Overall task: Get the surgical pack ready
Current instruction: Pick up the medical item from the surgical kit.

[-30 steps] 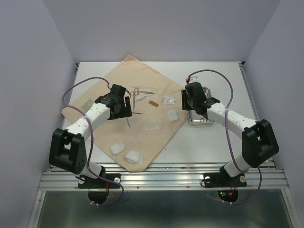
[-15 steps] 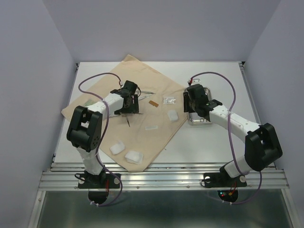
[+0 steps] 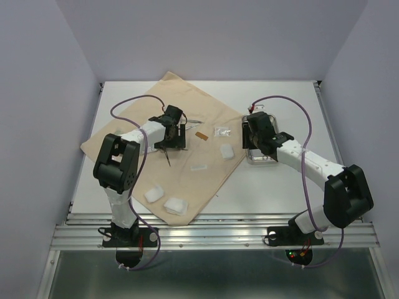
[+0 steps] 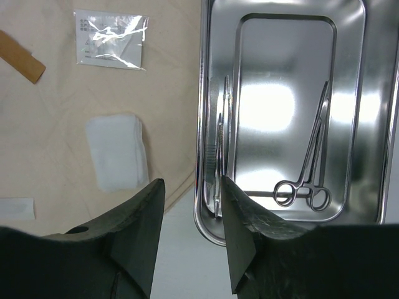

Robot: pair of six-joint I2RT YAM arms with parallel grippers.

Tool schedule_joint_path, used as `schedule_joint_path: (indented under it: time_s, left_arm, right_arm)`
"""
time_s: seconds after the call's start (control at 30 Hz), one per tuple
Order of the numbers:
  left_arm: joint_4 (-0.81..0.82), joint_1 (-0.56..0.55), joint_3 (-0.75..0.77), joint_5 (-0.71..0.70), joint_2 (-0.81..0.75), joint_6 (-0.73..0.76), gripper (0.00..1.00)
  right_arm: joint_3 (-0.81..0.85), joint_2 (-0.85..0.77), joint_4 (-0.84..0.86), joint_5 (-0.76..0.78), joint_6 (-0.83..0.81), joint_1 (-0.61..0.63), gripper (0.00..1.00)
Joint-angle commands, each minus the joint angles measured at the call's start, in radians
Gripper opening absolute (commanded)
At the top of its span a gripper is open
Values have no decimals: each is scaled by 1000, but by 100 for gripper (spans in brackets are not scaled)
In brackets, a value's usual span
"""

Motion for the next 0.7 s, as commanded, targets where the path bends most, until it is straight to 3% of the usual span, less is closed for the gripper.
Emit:
schedule_joint_path:
  time_s: [0.0,0.2,0.4,0.67]
  left_arm:
    - [1,-2,26,36,4,22,86]
    - [-19,-21,15,44,-11,1,79]
    - [-42,-42,-11,62,-48,-50,79]
    - [0,-61,-66,243,-83,-71,79]
  right_arm:
    - [-8,-32,5,-5,12,9,47]
    - [-11,-35,6,-5,11,9,47]
    - [-16,-29,12,-14,14,9,47]
    - [-14,-21,22,-20,14,9,47]
